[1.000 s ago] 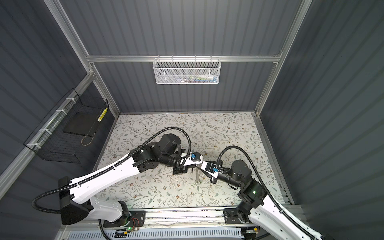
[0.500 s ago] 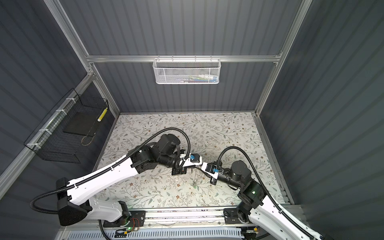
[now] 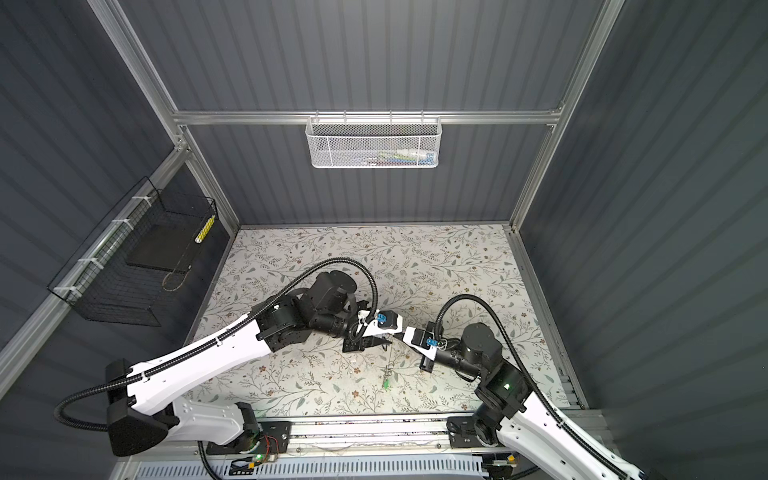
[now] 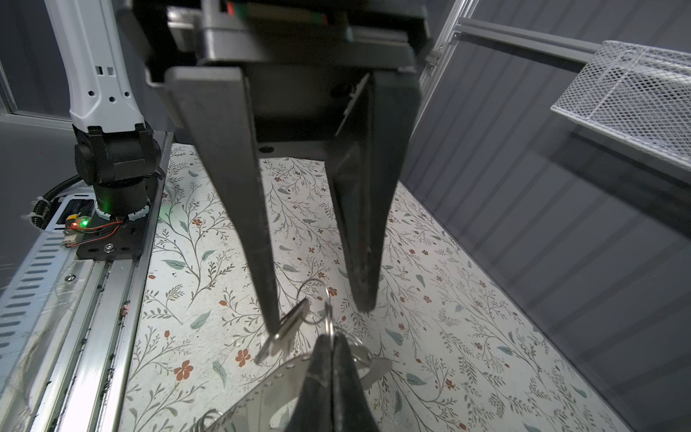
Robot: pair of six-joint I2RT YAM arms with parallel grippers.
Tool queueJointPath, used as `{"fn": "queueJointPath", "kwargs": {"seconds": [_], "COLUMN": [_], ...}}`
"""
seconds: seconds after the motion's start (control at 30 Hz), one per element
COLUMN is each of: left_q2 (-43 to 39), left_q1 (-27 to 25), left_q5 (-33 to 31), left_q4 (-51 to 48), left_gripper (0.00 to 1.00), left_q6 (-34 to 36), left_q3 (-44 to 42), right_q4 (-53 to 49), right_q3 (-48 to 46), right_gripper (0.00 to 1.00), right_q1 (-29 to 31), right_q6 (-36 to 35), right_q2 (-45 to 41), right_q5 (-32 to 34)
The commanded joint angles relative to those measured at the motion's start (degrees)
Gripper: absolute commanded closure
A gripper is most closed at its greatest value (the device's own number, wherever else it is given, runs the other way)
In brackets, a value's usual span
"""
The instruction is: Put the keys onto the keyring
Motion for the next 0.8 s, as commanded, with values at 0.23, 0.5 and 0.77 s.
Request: {"fn": "queueJointPath", "kwargs": {"seconds": [0.23,0.5,0.77], "left_q2": [-8.3,-6.7,-6.5], "left_q1": [0.0,0.0,0.8], "left_q5": [-3.6,-2.2,-2.6], "left_q4": [12.2,12.6,11.2], "left_gripper": [0.54,0.73,0.88], "left_q6": [-7.4,-8.5,-8.6], "left_q3": [-9.6,-9.5,-9.7], "right_q4": [6.6,6.2,6.3], "right_q3": [-1.7,-1.4,-1.6], "right_gripper": [1.00,1.00,1.00], "right_q1": [-0.3,-0.3,-0.3], "right_q6": [2.5,2.3,1.9], "right_q2": [-0.9,-0.7,-1.5], "right_q5": [-1.3,-1.3,-1.3]}}
